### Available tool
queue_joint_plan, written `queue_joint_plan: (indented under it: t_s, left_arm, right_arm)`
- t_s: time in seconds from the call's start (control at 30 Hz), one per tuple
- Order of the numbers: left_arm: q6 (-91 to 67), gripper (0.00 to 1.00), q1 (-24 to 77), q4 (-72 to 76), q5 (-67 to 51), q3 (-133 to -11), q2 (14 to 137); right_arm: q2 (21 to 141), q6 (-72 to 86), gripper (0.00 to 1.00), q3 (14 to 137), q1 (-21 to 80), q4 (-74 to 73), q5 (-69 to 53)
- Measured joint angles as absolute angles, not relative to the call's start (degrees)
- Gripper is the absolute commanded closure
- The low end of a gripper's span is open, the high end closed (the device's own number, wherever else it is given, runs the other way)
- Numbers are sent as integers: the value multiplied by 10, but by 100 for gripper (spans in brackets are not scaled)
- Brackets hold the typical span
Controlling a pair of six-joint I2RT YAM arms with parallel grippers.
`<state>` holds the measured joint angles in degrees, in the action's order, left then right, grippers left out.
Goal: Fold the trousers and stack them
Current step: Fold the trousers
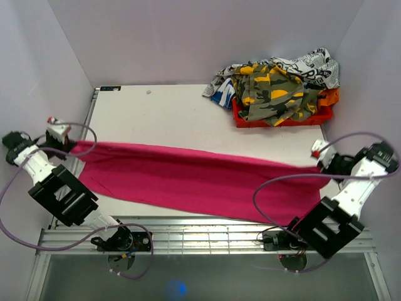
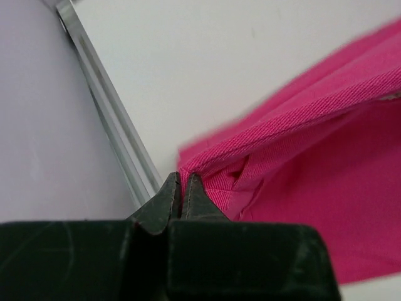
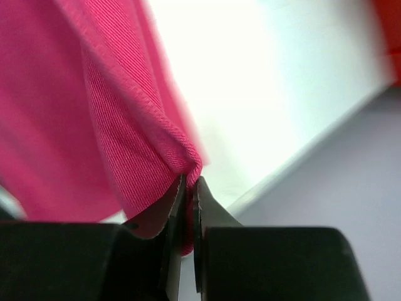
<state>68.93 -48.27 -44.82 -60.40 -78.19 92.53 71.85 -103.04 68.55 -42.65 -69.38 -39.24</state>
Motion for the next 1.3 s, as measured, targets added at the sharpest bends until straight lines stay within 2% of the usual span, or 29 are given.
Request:
queue_joint_plan:
  t_s: [0.17, 0.3, 0.5, 0.7, 0.9, 1.03, 1.13, 1.3]
  left_arm:
    - [876, 100, -545, -477, -503, -597, 935]
    - [936, 100, -546, -470, -448, -536, 969]
    - [918, 100, -536, -484, -425, -574, 988]
    - [862, 100, -522, -516, -423, -631, 1002]
    - [842, 100, -503, -614, -462, -754, 1016]
    - [868, 100, -506, -689, -474, -823, 1027]
    - [891, 100, -510, -711, -466, -828, 1027]
    - [899, 100, -517, -646, -419, -765, 1027]
  right_arm:
    - [591, -1100, 92, 403, -454, -690, -279]
    - [574, -1119, 92, 319, -454, -666, -218]
    - [624, -1128, 92, 344, -454, -629, -201]
    - [704, -1129, 92, 486, -454, -633, -244]
    - [750, -1127, 92, 585, -457, -675, -284]
    - [743, -1127, 92, 587, -502, -731, -286]
    - [717, -1127, 92, 565, -544, -758, -272]
    - [634, -1128, 92, 424, -585, -739, -197]
